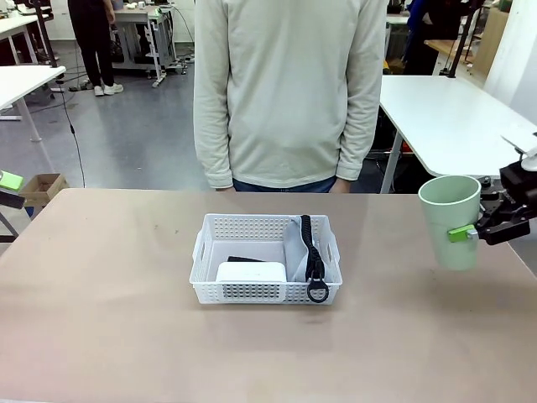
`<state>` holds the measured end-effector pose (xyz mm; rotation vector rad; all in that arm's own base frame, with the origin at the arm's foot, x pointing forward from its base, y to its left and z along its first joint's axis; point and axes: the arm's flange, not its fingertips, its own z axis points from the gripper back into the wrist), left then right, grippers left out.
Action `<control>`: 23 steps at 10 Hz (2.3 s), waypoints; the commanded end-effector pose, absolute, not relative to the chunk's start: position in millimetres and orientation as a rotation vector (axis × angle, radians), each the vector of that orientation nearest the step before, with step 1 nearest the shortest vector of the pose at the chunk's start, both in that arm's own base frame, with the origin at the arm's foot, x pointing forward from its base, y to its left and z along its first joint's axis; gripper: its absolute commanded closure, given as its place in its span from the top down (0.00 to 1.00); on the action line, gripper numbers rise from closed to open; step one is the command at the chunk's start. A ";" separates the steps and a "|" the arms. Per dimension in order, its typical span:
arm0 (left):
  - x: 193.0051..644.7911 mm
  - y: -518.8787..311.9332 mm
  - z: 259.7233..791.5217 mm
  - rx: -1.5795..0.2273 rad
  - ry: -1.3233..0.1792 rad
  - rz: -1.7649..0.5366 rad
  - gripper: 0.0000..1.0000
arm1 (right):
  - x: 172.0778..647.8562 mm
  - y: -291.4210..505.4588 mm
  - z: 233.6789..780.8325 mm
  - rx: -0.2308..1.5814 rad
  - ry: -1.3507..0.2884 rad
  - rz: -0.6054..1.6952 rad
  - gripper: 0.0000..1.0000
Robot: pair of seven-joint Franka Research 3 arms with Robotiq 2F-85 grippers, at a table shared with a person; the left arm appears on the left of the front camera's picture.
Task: Efficiently arrange items inside the basket to fit them all.
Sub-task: Pick up the Reusable plastic cup and place it inside the Organizing basket.
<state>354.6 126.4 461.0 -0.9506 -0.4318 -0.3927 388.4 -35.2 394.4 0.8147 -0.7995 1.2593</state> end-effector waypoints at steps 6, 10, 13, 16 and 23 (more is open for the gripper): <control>351.1 126.1 461.5 -0.954 -0.433 -0.394 1.00 | 400.2 34.8 458.9 0.628 -0.762 1.333 0.87; 351.1 126.1 461.5 -0.954 -0.433 -0.394 1.00 | 406.8 243.4 524.2 0.403 -0.508 1.697 0.87; 351.1 126.1 461.5 -0.954 -0.433 -0.394 1.00 | 410.4 362.0 516.1 0.232 -0.427 1.813 0.87; 351.1 126.1 461.5 -0.954 -0.433 -0.394 1.00 | 381.9 354.1 519.6 0.313 -0.467 1.840 0.87; 351.1 126.1 461.5 -0.954 -0.433 -0.394 1.00 | 465.4 414.6 472.8 0.426 -0.313 1.578 0.87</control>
